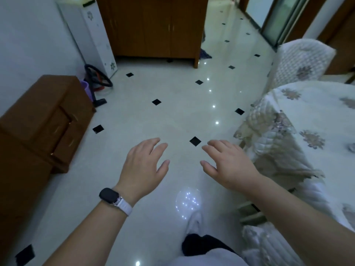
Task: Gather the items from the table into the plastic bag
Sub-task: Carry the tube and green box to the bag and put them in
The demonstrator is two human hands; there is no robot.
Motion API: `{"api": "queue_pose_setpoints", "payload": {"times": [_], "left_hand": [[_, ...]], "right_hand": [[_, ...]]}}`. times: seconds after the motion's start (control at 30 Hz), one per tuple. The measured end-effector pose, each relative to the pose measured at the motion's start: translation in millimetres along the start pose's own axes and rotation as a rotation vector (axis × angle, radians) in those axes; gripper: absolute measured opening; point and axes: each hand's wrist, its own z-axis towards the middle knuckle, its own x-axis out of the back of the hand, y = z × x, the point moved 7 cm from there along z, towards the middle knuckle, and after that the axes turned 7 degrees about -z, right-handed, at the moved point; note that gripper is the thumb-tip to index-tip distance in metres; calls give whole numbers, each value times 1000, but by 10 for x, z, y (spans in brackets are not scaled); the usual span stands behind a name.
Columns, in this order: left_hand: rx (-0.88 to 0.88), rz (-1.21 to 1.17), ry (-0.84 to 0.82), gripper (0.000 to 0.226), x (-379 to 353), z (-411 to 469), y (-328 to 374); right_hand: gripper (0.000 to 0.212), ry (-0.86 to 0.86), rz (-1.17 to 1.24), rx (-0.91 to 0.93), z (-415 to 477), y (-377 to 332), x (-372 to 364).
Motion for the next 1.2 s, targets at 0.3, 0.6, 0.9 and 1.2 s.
{"api": "queue_pose_setpoints", "payload": {"times": [0.3,0.6,0.9,1.2], "left_hand": [[-107,24,-125,46,-609,1520,-51],[-304,33,-124,46,-1078,3276,526],[-520,-32,-191,44,-1745,4431,1081],[-675,-119,-271,47,-2524,5753,1099]], "right_hand": [[49,10,46,-119,926,1004,-532],[54,35,42,-277,1689,2436,-579],[51,74,-36,-460,1773,3477,-660],[51,-54,-120,-653,2377,4376,-1013]]}}
